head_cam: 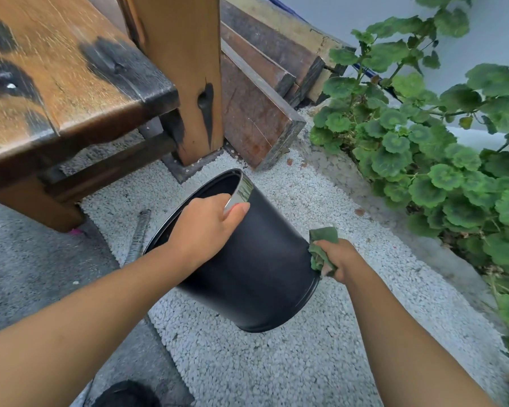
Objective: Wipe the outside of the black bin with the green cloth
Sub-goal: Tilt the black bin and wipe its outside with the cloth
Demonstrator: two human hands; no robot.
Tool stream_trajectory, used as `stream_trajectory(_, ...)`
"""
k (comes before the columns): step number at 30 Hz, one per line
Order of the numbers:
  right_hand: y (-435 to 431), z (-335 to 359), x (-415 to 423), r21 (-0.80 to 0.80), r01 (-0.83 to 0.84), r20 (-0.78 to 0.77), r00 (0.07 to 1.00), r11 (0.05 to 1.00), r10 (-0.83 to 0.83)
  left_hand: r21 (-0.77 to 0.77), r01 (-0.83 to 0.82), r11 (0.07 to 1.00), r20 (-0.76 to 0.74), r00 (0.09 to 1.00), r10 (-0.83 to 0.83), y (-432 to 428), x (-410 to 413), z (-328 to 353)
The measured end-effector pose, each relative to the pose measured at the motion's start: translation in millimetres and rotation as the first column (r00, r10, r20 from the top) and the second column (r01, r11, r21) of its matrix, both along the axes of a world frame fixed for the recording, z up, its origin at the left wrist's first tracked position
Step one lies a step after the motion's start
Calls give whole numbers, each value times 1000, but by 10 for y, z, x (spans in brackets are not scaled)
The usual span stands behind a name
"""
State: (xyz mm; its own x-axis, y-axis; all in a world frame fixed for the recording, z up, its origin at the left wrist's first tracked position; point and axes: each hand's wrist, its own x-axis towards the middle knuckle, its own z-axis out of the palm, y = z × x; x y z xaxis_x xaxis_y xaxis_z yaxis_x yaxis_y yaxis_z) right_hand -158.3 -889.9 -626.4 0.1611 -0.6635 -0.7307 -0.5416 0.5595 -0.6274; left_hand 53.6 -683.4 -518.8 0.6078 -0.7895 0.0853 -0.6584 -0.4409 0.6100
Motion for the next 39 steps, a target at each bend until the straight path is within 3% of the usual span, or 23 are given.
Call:
stream_trajectory(5, 377, 31, -112, -211, 110, 97, 991, 971, -91, -58, 0, 998, -164, 986, -10, 91, 186, 141)
stream_trajectory(9, 719, 168, -117, -413, 208, 165, 975, 887, -152, -154, -106, 982, -419, 907, 32, 135, 331, 259)
stream_trajectory(11, 929, 267, -119, -451, 286, 250, 950, 845, -188, -174, -150, 973, -475, 879, 50, 159, 401, 281)
stream_trajectory(15, 1331, 367, -52, -460, 321, 308, 932, 828, -191, -154, -151, 976, -420, 904, 73, 164, 563, 349)
stream_trajectory(17, 1538, 317, 1, -427, 293, 284, 942, 855, -181, -62, -102, 993, -299, 951, 79, 185, 628, 334)
stream_trajectory(19, 1722, 242, 31, -403, 293, 272, 943, 867, -192, 58, -94, 994, -330, 938, 108, 251, 685, 267)
stream_trajectory(23, 2014, 116, 2, -421, 265, 253, 953, 868, -168, 355, 29, 934, -534, 827, 177, 474, 906, 137)
stream_trajectory(26, 2245, 18, -69, -379, 203, 196, 971, 903, -136, 296, 89, 951, -803, 562, 197, 512, 1102, 212)
stream_trajectory(27, 2326, -20, -102, -369, 180, 166, 978, 912, -126, 293, 62, 954, -804, 556, 210, 491, 1149, 212)
stream_trajectory(30, 2550, -108, -217, -324, 170, 87, 985, 931, -149, 335, -70, 940, -673, 681, 290, 438, 1171, 138)
stream_trajectory(33, 2641, -138, -271, -322, 206, 49, 978, 924, -201, 353, -120, 928, -722, 596, 351, 321, 1049, -8)
stream_trajectory(34, 2627, -150, -280, -334, 196, 49, 980, 922, -190, 364, -141, 921, -687, 627, 367, 243, 972, -38)
stream_trajectory(37, 2567, -154, -316, -351, 181, 61, 984, 919, -170, 412, -201, 889, -339, 872, 354, -19, 705, -53)
stream_trajectory(39, 2542, -125, -345, -359, 180, 71, 984, 916, -165, 459, -215, 862, -158, 935, 317, -84, 619, -27)
